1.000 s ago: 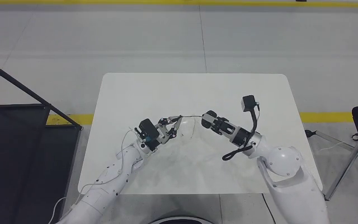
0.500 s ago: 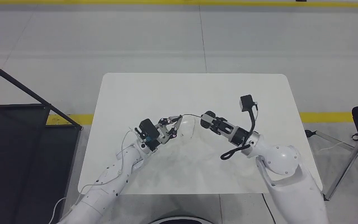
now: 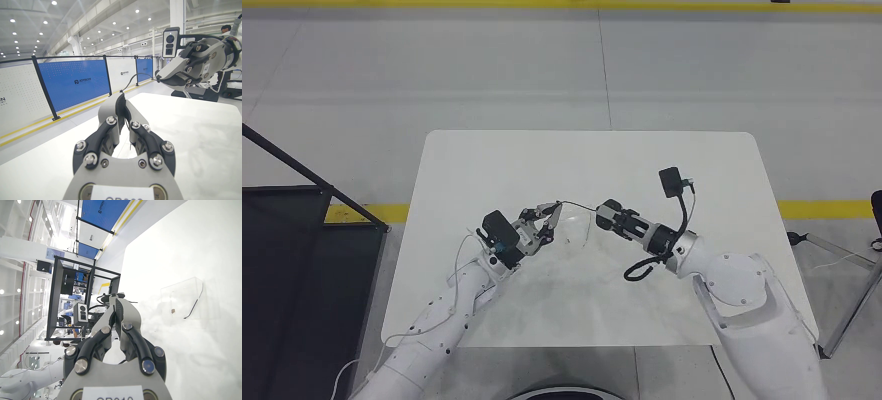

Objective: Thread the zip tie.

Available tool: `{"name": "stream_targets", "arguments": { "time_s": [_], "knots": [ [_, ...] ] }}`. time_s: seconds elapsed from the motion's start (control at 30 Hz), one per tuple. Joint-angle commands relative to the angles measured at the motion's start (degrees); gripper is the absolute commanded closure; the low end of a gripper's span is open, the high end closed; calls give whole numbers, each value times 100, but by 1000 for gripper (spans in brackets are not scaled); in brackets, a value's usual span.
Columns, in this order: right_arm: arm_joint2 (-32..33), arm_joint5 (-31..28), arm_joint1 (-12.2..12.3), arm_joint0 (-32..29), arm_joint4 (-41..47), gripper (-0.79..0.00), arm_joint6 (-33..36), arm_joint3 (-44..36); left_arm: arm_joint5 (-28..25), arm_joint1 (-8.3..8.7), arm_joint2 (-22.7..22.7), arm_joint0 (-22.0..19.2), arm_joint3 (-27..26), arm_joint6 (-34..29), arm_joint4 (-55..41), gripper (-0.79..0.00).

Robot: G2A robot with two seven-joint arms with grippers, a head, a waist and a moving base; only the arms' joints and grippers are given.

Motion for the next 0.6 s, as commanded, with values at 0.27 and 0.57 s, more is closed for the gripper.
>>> {"name": "stream_targets", "arguments": {
  "time_s": [0.27, 0.57],
  "knots": [
    [-214, 539, -14, 188, -401, 0, 46, 2, 2, -24, -39, 15, -13, 32, -5, 0],
    [-374, 968, -35, 371, -618, 0, 115, 57, -21, -46, -61, 18, -12, 38, -7, 0]
  ]
}}
